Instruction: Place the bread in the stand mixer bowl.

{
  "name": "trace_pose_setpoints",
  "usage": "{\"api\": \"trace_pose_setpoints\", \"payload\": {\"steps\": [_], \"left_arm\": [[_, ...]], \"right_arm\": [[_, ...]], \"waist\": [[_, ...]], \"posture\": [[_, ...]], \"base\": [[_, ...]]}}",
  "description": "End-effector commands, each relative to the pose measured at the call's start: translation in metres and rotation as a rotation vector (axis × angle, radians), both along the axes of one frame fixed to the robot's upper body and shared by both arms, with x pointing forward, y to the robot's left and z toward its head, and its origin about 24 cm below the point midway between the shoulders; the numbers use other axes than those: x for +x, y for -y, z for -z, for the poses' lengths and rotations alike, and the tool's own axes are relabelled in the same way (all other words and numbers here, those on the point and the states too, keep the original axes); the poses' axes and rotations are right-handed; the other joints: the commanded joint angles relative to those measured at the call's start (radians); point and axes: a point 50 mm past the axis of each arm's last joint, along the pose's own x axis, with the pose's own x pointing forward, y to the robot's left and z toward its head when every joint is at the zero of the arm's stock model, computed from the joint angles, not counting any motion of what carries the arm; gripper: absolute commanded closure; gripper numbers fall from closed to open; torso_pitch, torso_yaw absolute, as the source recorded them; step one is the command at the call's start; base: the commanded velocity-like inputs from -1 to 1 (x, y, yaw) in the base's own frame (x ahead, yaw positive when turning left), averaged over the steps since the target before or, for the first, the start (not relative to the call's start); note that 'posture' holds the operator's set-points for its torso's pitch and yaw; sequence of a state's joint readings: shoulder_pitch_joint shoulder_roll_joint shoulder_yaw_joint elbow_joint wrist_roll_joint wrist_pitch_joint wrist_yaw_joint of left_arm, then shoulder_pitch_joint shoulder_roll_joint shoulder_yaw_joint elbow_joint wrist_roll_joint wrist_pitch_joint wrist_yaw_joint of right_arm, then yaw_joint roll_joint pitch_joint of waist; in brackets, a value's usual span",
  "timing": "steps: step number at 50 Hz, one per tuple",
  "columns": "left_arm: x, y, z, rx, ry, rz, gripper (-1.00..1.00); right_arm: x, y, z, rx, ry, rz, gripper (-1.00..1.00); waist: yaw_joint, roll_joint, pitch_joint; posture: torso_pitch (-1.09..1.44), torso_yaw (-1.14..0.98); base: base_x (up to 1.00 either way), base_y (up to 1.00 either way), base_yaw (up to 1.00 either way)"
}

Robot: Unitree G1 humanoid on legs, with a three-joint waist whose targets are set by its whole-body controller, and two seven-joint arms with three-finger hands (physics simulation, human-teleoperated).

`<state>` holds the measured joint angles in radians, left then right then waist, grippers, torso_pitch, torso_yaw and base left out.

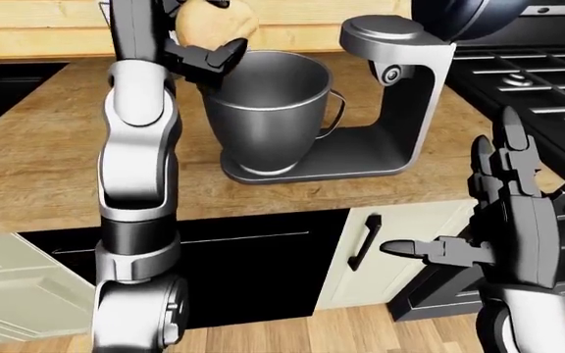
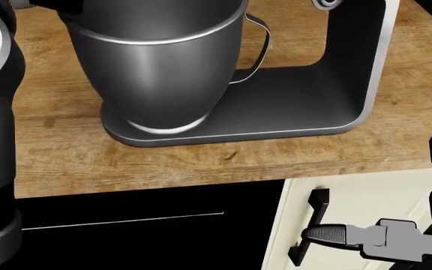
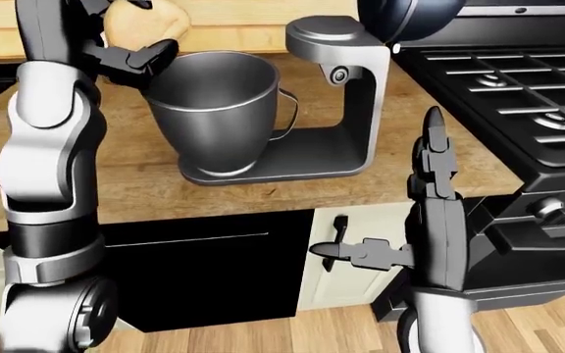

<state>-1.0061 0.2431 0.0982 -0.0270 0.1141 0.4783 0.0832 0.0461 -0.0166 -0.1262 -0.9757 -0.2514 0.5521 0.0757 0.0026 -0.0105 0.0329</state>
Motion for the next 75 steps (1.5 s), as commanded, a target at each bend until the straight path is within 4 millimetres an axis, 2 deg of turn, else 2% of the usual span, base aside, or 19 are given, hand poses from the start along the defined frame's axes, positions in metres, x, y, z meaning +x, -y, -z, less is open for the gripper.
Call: {"api": "trace_pose_setpoints", "payload": {"steps": [1,14,41,66,67,68,69,70,71,72,75], "left_arm": [[-0.01,0.003,-0.021,0.001,0.098,0.008,1.0],[-0.012,0.016,-0.027,0.008,0.11,0.041,1.0],[-0.01,0.044,-0.021,0.005,0.085,0.121,1.0],[-0.006,0.055,-0.018,0.02,0.058,0.163,1.0],[-0.006,0.055,-0.018,0.02,0.057,0.164,0.95],[-0.005,0.055,-0.018,0.022,0.055,0.163,0.8],[-0.004,0.054,-0.017,0.024,0.054,0.159,0.25],[-0.004,0.054,-0.017,0.024,0.054,0.159,-0.04],[-0.004,0.054,-0.018,0.027,0.052,0.157,-0.65],[-0.004,0.053,-0.018,0.029,0.052,0.154,-1.0],[-0.004,0.052,-0.019,0.029,0.051,0.151,-1.0]], "right_arm": [[-0.005,-0.001,-0.011,-0.016,0.073,-0.003,-1.0],[-0.005,0.0,-0.01,-0.015,0.075,-0.003,-1.0],[-0.008,0.0,-0.009,-0.014,0.078,-0.001,-1.0],[-0.009,0.001,-0.008,-0.01,0.082,0.001,-1.0],[-0.01,0.001,-0.008,-0.011,0.082,0.001,-1.0],[-0.01,0.001,-0.008,-0.01,0.082,0.001,-1.0],[-0.01,0.001,-0.008,-0.01,0.082,0.001,-1.0],[-0.01,0.001,-0.009,-0.01,0.083,0.001,-1.0],[-0.01,0.001,-0.009,-0.01,0.083,0.002,-1.0],[-0.01,0.001,-0.009,-0.011,0.083,0.001,-1.0],[-0.01,0.001,-0.008,-0.011,0.084,0.001,-1.0]], "waist": [[0.0,0.001,-0.023],[0.0,-0.002,-0.022],[0.001,-0.008,-0.022],[0.001,-0.01,-0.022],[0.001,-0.01,-0.022],[0.001,-0.01,-0.023],[0.001,-0.01,-0.022],[0.001,-0.01,-0.022],[0.001,-0.01,-0.023],[0.001,-0.01,-0.023],[0.001,-0.01,-0.023]], "posture": [[0.0,0.0],[0.0,0.0],[0.0,0.0],[0.0,0.0],[0.0,0.0],[0.0,0.0],[0.0,0.0],[0.0,0.0],[0.0,0.0],[0.0,0.0],[0.0,0.0]], "base": [[0.0,0.0,0.0],[0.0,0.0,0.0],[0.0,0.0,0.0],[0.0,0.0,0.0],[0.0,0.0,0.0],[0.0,0.0,0.0],[0.0,0.0,0.0],[0.0,0.0,0.0],[0.0,0.0,0.0],[0.0,0.0,0.0],[0.0,0.0,0.0]]}}
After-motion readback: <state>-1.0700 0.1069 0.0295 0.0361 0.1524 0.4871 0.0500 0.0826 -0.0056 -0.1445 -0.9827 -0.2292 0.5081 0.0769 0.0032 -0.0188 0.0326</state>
